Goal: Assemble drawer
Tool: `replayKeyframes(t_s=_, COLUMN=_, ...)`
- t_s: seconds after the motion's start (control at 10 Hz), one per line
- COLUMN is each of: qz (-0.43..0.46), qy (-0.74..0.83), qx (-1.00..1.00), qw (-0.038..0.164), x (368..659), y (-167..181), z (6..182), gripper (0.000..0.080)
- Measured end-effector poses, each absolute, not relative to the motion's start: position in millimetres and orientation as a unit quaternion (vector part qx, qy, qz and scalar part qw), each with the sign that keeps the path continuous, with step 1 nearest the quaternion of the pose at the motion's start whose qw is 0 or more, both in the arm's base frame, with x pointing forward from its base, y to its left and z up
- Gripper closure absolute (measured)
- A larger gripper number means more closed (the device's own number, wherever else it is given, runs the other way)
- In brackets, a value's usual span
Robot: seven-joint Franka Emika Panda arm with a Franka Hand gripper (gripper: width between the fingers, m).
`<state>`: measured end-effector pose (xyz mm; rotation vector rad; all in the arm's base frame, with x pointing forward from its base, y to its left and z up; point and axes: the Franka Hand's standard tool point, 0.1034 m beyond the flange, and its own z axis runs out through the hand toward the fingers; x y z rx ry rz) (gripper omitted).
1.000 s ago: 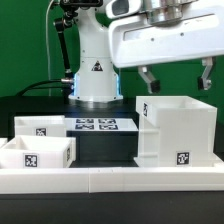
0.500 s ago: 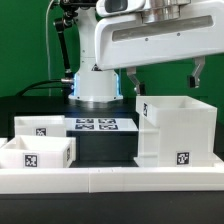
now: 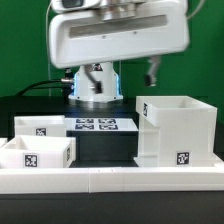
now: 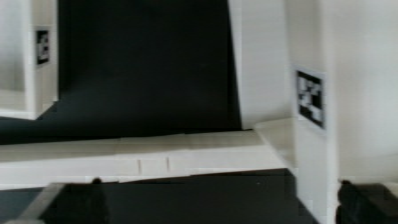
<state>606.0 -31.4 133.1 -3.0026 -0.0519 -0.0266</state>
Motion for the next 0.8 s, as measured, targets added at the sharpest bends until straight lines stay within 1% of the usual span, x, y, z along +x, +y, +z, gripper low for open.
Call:
replayKeyframes(t_s=0.1, qz=-0.01, qy=-0.018, qx=-0.998, qw=0.065, x=600.6, y=-47.6, z=125.4, gripper=0.015)
replayKeyframes(t_s=0.3, qz=-0.02, qy=-0.027, qx=-0.998, qw=0.056, x=596.5, y=-65.1, z=112.8, gripper=0.015)
replayKeyframes(t_s=0.8, qz=-0.017, qy=-0.026, qx=-0.998, qw=0.057, x=596.4, y=-63.3, z=110.9, gripper=0.015)
